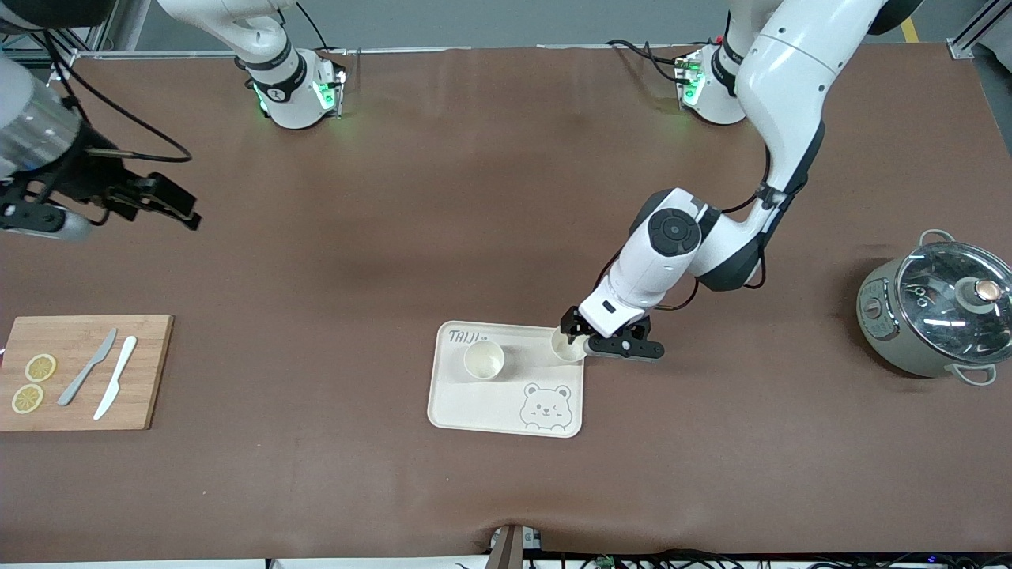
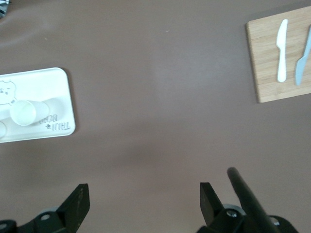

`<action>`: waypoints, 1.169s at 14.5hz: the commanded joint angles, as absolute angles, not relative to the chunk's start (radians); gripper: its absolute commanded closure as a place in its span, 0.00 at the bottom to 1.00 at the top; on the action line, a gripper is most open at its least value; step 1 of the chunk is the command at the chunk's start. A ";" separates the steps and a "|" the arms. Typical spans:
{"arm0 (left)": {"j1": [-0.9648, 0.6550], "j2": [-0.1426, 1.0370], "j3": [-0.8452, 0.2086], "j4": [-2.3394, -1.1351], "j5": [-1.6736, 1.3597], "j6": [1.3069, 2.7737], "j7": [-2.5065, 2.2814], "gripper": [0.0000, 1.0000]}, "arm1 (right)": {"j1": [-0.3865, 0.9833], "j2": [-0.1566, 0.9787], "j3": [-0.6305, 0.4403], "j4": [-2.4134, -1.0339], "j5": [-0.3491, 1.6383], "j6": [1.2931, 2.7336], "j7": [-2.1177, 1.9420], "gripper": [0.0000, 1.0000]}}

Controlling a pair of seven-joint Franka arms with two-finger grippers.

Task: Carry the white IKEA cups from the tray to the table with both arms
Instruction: 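Grasp the cup with the left gripper while the right gripper reaches the other cup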

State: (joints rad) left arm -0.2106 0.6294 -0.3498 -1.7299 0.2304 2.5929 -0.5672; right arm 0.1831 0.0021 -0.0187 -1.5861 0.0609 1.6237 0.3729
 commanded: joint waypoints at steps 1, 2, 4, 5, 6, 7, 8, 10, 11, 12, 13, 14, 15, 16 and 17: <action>-0.207 0.655 -0.351 -1.724 0.271 2.637 -0.589 0.00 | 0.232 0.046 -0.026 -1.540 0.089 1.649 0.445 0.00; -0.207 0.666 -0.350 -1.726 0.281 2.654 -0.591 0.00 | 0.238 0.069 -0.026 -1.517 0.128 1.661 0.451 0.00; -0.207 0.676 -0.347 -1.726 0.290 2.669 -0.591 0.00 | 0.268 0.136 -0.026 -1.491 0.181 1.693 0.526 0.00; -0.207 0.680 -0.345 -1.724 0.290 2.672 -0.591 0.00 | 0.302 0.168 -0.026 -1.491 0.178 1.762 0.585 0.00; -0.207 0.683 -0.345 -1.724 0.291 2.678 -0.591 0.00 | 0.349 0.210 -0.026 -1.493 0.169 1.838 0.647 0.00; -0.207 0.687 -0.344 -1.724 0.291 2.690 -0.591 0.00 | 0.391 0.257 -0.028 -1.491 0.163 1.891 0.696 0.00; -0.207 0.698 -0.342 -1.724 0.291 2.706 -0.591 0.00 | 0.426 0.302 -0.028 -1.488 0.140 1.928 0.747 0.00; -0.206 0.712 -0.341 -1.724 0.290 2.735 -0.591 0.00 | 0.465 0.383 -0.028 -1.453 0.101 1.991 0.816 0.00; -0.206 0.715 -0.339 -1.724 0.290 2.735 -0.591 0.00 | 0.478 0.435 -0.028 -1.419 0.100 1.997 0.822 0.00; -0.206 0.715 -0.341 -1.724 0.290 2.735 -0.592 0.00 | 0.486 0.472 -0.029 -1.393 0.098 1.999 0.824 0.00; -0.209 0.715 -0.341 -1.724 0.287 2.735 -0.626 0.14 | 0.491 0.500 -0.029 -1.379 0.095 2.008 0.825 0.00; -0.210 0.715 -0.341 -1.730 0.290 2.735 -0.731 0.97 | 0.497 0.518 -0.029 -1.376 0.095 2.031 0.827 0.00; -0.218 0.715 -0.338 -1.735 0.314 2.735 -0.776 1.00 | 0.506 0.538 -0.029 -1.376 0.091 2.064 0.831 0.00; -0.222 0.716 -0.339 -1.732 0.374 2.735 -0.791 1.00 | 0.514 0.560 -0.029 -1.376 0.086 2.097 0.856 0.00; -0.218 0.718 -0.339 -1.732 0.408 2.735 -0.814 1.00 | 0.525 0.589 -0.031 -1.374 0.078 2.132 0.885 0.00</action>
